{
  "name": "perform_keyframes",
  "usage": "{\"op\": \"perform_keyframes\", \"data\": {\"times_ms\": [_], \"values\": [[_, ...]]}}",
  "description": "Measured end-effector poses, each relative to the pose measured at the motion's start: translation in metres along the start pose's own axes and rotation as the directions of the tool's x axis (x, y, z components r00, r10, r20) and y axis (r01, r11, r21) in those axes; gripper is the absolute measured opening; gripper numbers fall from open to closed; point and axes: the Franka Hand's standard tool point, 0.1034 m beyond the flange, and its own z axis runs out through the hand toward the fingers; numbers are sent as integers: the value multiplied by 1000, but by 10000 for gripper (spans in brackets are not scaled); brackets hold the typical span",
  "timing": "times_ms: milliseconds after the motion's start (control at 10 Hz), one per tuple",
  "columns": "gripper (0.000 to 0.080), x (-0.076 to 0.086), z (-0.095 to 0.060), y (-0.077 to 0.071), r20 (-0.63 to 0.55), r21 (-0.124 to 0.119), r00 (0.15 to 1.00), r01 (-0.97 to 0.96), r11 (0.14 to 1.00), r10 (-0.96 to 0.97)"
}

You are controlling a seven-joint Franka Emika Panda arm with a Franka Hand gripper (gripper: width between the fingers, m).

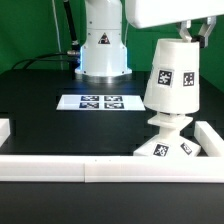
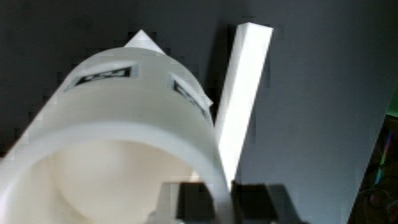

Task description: Assemble lamp

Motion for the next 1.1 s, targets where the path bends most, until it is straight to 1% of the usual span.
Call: {"op": "perform_keyframes", "data": {"times_ms": [400,500,600,700,800,900,1000,1100], "values": [[47,-1,6,2,9,1,1000,-2,1000,2],[236,-1,6,2,9,1,1000,-3,1000,3],[236,-1,6,2,9,1,1000,-3,1000,3],[442,-1,6,2,9,1,1000,-3,1000,3],[442,-1,6,3,8,1,1000,-4,1000,4],[626,-1,5,3,7,0,1000,-5,1000,5],[626,-3,2,2,6,0,1000,-8,1000,8],[686,-8,-1,-2,6,-17,999,-42,999,42]]}}
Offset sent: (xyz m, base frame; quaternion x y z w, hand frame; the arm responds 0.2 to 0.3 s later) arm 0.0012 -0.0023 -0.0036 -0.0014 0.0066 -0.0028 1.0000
